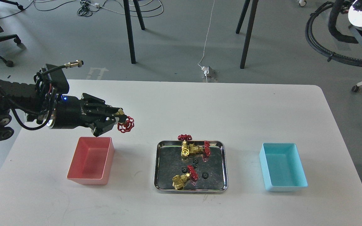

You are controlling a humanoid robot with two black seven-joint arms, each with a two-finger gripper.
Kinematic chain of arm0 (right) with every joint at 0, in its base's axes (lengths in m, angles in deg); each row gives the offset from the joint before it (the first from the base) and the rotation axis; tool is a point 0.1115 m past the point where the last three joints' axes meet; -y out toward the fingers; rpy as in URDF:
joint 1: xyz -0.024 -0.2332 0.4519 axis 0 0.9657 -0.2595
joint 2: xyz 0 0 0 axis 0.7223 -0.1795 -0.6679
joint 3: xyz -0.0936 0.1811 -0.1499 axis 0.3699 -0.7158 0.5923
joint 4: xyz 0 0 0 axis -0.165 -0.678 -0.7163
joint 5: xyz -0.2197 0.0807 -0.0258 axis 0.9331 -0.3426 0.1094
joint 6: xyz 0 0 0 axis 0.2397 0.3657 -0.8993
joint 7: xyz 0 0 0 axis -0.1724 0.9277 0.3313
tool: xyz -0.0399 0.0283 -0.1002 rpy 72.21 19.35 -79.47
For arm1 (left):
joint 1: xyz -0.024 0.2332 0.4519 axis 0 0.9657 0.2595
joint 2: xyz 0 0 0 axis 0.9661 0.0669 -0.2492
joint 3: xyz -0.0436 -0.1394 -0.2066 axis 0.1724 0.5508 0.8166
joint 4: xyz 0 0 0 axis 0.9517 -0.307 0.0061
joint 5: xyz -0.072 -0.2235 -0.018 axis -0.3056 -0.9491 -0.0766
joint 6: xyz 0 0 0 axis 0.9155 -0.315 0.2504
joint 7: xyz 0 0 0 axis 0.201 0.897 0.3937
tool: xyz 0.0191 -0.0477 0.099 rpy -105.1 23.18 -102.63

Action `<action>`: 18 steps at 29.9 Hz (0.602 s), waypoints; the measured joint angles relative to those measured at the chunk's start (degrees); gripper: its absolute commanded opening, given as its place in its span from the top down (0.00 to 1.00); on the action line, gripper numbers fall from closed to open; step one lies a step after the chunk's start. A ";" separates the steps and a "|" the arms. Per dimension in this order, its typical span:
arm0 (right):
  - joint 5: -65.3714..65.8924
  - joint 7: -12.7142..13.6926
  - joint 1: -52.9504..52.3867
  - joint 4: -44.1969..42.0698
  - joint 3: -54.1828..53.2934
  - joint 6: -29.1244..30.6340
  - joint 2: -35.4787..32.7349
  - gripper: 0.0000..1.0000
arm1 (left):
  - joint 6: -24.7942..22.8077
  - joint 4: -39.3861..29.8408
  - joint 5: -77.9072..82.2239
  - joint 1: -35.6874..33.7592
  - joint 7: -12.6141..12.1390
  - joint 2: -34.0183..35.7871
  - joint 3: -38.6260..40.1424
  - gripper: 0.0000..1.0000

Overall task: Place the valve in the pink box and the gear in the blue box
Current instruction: 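Lift the valve and carry it over the pink box, then release the valve into the pink box and withdraw the left gripper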

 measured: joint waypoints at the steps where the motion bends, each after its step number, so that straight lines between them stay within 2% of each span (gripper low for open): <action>1: -0.05 0.03 -0.74 -0.48 0.90 -0.49 0.37 0.00 | 0.00 -0.19 1.47 1.40 -0.01 1.73 0.07 0.95; 6: -0.30 0.06 -0.96 -0.75 1.88 -0.84 0.74 0.00 | 0.35 0.28 4.03 8.39 0.00 6.41 3.02 0.95; 12: -0.47 -0.06 0.53 -0.33 1.82 -0.57 -0.15 0.00 | 0.59 7.53 4.32 14.20 -0.01 6.05 5.44 0.95; 18: -0.52 -0.21 1.63 0.46 1.72 -0.34 -1.41 0.00 | 0.82 9.20 4.32 16.66 -0.01 5.65 6.28 0.95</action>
